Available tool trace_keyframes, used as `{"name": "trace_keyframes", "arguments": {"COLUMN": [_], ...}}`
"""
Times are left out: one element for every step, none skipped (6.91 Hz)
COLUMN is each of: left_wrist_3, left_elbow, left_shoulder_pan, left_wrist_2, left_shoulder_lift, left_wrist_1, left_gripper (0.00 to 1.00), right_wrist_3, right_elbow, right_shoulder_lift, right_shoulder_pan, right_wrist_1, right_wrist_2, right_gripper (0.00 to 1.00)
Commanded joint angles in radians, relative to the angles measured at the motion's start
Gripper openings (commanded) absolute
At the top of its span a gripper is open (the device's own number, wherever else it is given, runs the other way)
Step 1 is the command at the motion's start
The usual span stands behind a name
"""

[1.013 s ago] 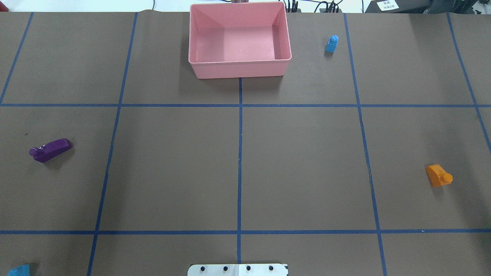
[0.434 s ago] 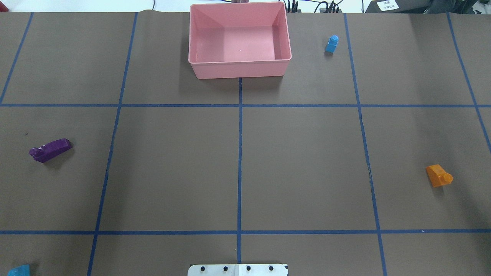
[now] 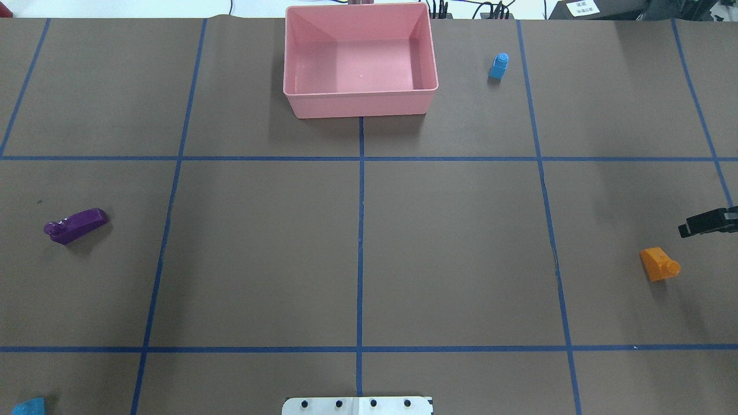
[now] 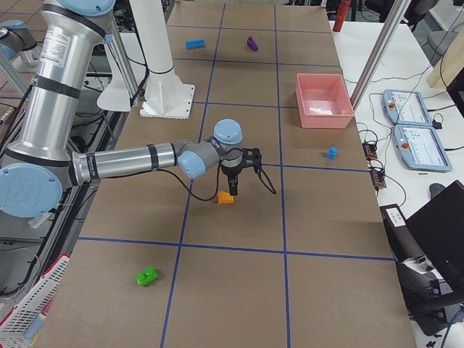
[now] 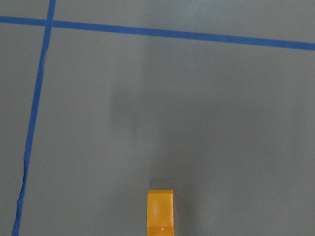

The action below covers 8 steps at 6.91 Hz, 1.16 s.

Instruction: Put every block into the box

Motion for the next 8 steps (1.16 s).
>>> {"name": "trace_keyframes", "arguments": {"left_wrist_3": [-0.001, -0.001, -0.001, -0.001, -0.001, -0.001, -0.001, -0.001], "left_elbow": [-0.001, -0.001, -0.001, -0.001, -0.001, -0.001, -0.001, -0.001], "left_shoulder_pan": [0.000, 0.000, 0.000, 0.000, 0.000, 0.000, 0.000, 0.000], "left_wrist_2": [0.000, 0.000, 0.000, 0.000, 0.000, 0.000, 0.000, 0.000], "left_shoulder_lift": [0.000, 0.000, 0.000, 0.003, 0.003, 0.003, 0.005, 0.005], "left_wrist_1": [0.000, 0.000, 0.000, 0.000, 0.000, 0.000, 0.000, 0.000], "left_gripper": [1.00, 1.00, 1.00, 1.00, 1.00, 1.00, 1.00, 1.00], "right_wrist_3": [0.096, 0.117, 0.118, 0.117, 0.118, 0.118, 0.120, 0.121], "right_elbow": [-0.089, -0.103, -0.117, -0.117, -0.119, -0.119, -0.119, -0.120], "right_shoulder_lift": [-0.016, -0.016, -0.018, -0.032, -0.032, -0.032, -0.032, -0.032], "right_shoulder_pan": [-0.133, -0.162, -0.178, -0.181, -0.186, -0.193, -0.204, -0.209], "right_wrist_1": [0.152, 0.180, 0.180, 0.183, 0.182, 0.182, 0.182, 0.182], "right_wrist_2": [-0.097, -0.106, -0.108, -0.106, -0.108, -0.108, -0.108, -0.108], "right_gripper": [1.00, 1.00, 1.00, 1.00, 0.99, 0.99, 0.99, 0.98]}}
